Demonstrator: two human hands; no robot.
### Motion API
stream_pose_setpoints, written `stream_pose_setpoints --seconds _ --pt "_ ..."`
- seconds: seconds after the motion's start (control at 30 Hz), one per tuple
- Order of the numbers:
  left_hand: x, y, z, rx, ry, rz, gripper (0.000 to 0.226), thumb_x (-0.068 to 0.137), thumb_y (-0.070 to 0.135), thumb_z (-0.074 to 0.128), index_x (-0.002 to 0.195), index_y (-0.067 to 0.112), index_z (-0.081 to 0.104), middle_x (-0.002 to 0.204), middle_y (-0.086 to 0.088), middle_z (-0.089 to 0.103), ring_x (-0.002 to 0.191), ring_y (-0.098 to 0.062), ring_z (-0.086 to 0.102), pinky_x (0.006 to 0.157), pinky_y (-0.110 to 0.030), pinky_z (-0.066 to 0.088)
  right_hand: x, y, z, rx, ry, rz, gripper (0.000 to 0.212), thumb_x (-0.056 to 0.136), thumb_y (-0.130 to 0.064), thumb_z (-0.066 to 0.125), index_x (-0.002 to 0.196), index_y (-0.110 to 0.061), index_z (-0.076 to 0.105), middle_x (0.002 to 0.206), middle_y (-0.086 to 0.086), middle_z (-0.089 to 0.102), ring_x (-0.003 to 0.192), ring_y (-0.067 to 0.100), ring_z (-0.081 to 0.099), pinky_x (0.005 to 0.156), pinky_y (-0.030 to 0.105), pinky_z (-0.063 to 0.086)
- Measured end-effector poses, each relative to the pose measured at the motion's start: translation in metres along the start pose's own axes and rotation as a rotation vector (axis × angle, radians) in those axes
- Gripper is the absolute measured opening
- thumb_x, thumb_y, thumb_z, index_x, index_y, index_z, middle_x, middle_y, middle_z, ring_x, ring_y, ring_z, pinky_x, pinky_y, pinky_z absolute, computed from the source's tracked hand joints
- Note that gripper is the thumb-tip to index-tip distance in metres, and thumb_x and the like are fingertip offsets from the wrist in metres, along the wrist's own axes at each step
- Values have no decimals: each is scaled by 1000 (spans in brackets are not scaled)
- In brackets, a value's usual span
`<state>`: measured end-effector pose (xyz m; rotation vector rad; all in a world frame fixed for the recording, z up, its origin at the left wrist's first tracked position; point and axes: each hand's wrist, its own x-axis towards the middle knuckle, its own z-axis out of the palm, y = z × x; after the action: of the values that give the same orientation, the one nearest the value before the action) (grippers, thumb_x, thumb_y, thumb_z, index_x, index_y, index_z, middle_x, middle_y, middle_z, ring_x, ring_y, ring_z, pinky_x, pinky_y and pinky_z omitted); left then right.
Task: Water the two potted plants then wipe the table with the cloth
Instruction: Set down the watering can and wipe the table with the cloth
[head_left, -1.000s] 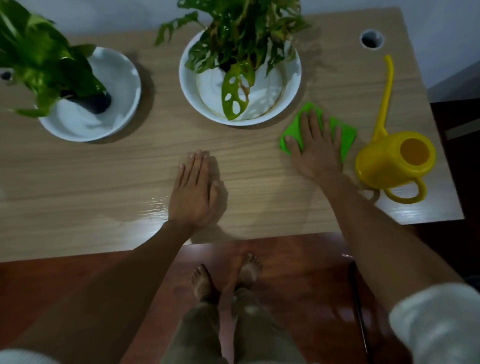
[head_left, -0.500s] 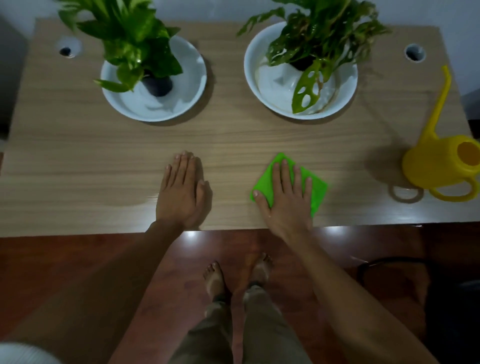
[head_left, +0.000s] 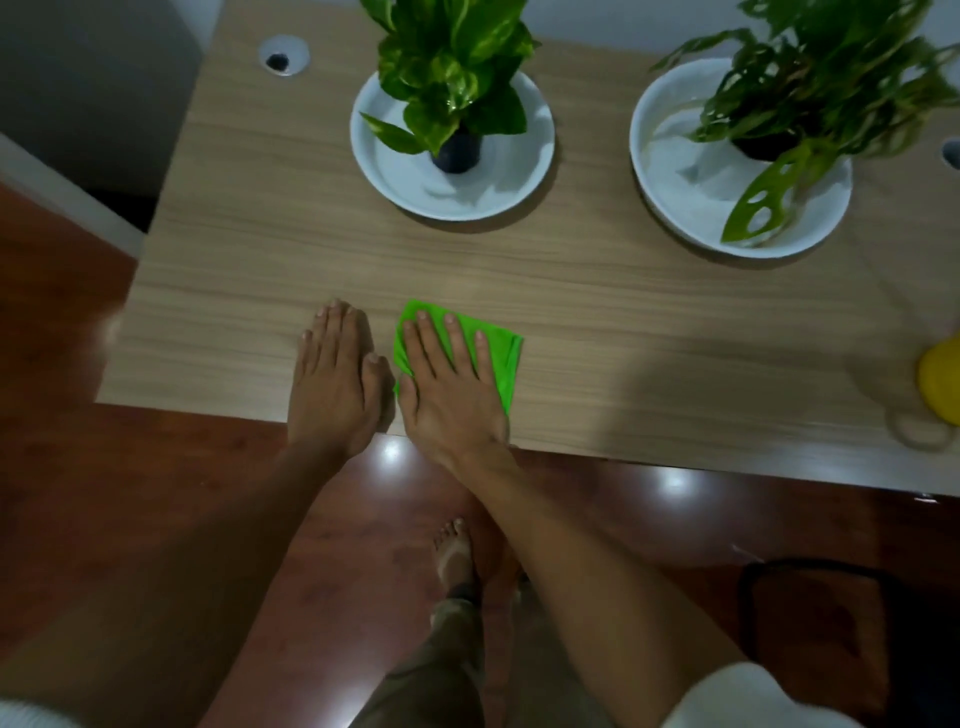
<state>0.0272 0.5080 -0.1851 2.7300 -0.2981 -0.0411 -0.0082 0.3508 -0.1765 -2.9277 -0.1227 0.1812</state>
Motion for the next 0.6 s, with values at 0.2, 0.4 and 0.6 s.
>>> stream_pose_setpoints --seconds 0.2,0.4,0.6 --pt "-1 -1 -19 -68 23 -75 67 104 36 23 159 -1 31 168 -22 26 158 -34 21 129 -49 14 23 -10 -1 189 29 -207 59 101 -27 31 153 -8 51 162 8 47 153 27 40 129 43 25" --pt "7 24 -45 -329 32 -119 64 103 37 32 157 2 35 165 -18 35 155 -30 29 128 -42 19 20 1 -81 1219 -10 395 35 107 -5 46 131 1 70 127 12 71 110 8 61 81 -6 36" --pt "33 81 -64 -900 -153 -324 51 93 48 63 120 5 73 121 -19 70 100 -19 71 97 -43 57 22 48 -122 1991 -237 766 66 104 -33 31 72 -9 84 79 11 80 69 25 78 63 28 63"
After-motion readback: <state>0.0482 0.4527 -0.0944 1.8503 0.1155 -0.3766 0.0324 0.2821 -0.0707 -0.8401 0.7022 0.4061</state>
